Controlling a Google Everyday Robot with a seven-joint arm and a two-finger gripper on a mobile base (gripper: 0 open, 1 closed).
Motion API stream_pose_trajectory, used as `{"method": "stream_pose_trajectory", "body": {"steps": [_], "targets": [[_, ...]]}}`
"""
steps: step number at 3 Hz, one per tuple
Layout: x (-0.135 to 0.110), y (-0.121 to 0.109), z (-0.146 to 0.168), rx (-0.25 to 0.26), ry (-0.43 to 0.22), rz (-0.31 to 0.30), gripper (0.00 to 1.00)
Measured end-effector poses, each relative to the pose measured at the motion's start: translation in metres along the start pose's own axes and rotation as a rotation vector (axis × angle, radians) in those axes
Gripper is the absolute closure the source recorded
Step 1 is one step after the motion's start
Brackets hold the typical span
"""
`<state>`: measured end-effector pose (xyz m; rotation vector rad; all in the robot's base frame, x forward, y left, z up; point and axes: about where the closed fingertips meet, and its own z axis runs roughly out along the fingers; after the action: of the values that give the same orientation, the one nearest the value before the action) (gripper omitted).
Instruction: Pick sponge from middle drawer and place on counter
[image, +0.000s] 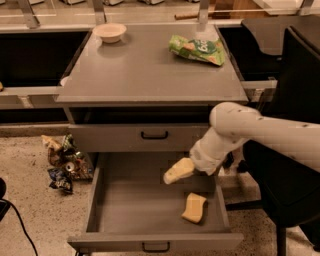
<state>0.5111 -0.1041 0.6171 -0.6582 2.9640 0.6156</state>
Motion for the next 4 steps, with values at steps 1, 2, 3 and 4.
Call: {"method": "stream_pose_trajectory", "body": {"steps": [1,2,3,4], "targets": [[0.001,0.007,0.045,-0.023,0.037,0.103,0.0],[0.001,0.007,0.045,-0.023,0.037,0.103,0.0],[0.003,0.002,0.067,0.012,0.029,0.14,0.0],[0.012,-0.013,0.102,0.087,0.003,0.213,0.0]]}}
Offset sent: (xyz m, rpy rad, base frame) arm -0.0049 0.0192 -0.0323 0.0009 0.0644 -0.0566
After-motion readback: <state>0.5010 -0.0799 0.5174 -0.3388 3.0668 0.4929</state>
